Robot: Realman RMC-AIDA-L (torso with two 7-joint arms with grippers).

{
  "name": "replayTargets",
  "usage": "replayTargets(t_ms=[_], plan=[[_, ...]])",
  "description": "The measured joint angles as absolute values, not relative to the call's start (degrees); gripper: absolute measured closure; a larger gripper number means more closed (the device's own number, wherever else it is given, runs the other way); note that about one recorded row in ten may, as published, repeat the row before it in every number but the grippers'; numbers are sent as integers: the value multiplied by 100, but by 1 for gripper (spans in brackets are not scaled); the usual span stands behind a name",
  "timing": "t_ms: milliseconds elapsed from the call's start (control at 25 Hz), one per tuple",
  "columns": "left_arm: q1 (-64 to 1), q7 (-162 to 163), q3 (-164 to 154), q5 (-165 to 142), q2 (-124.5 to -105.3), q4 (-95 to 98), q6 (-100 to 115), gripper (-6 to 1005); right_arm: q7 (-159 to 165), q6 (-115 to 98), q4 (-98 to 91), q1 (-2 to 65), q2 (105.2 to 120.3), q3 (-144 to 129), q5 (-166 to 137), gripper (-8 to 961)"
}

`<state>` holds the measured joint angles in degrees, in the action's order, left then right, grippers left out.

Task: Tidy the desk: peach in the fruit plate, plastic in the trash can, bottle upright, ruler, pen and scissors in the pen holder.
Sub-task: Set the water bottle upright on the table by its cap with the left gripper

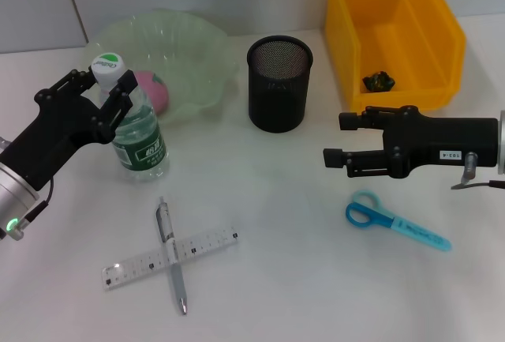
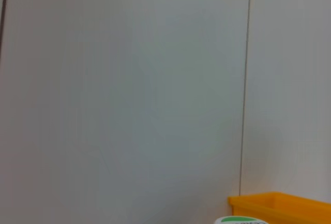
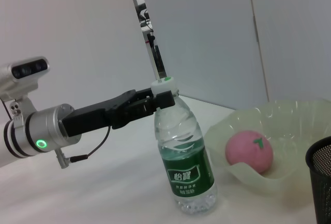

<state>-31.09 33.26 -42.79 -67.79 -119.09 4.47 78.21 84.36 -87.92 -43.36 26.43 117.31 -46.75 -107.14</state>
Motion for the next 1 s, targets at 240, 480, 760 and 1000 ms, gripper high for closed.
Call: replayTargets(t_ms=[240, 480, 760, 1000], plan=[[-3080, 3322, -4289, -6777, -11909, 447, 7816, 548, 8427, -8789, -4332, 2648, 11732, -4677, -10714, 182], [-3054, 3353, -4330, -6800, -11899, 443, 7886, 494, 8424, -8788, -4333, 2645, 11732, -4681, -10714, 187], [-2897, 3820, -4500, -6812, -11853, 630, 8164, 330, 8416, -8789, -4320, 2645, 11730, -4669, -10714, 192], [-2321, 5216, -5166, -6824, -11781, 1680, 8362, 214, 8417, -8789, -4319, 2645, 11719, -4673, -10714, 197]])
